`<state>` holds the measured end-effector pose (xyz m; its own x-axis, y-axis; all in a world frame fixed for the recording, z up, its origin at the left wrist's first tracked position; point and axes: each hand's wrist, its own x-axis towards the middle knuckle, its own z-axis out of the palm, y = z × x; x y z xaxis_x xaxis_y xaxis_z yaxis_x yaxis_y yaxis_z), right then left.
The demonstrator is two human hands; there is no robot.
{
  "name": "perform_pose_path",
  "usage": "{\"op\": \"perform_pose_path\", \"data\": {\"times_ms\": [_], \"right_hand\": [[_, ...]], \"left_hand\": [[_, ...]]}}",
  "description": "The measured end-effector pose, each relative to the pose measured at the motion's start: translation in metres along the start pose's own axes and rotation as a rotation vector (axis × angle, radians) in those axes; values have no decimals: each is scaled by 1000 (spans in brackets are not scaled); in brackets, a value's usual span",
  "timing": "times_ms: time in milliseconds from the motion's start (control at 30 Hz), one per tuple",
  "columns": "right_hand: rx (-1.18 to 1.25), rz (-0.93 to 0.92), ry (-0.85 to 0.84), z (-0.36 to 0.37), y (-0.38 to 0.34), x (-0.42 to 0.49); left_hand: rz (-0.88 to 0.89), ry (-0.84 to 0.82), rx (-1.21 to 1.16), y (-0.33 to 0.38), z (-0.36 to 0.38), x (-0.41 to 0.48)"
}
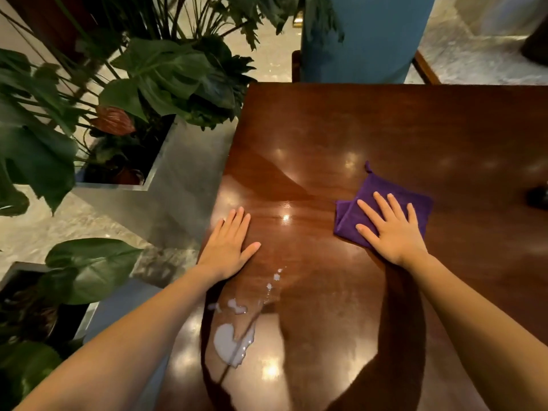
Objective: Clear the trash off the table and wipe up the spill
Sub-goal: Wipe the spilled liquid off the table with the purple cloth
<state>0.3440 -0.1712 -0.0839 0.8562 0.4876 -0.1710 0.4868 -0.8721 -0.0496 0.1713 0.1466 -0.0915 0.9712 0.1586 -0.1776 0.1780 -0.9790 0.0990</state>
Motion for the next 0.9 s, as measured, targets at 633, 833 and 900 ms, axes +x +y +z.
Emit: {"op": "perform_pose_path", "data": {"times_ms": [633,833,900], "right_hand": [[6,34,53,29,-16,-122],[42,-87,46,27,-75,-100],[42,-115,39,27,-94,-92]], "left_hand": [[-30,-40,20,3,-1,4],[-23,-80,-57,-3,-5,4],[-28,-66,-118,-4,-8,-1]]}}
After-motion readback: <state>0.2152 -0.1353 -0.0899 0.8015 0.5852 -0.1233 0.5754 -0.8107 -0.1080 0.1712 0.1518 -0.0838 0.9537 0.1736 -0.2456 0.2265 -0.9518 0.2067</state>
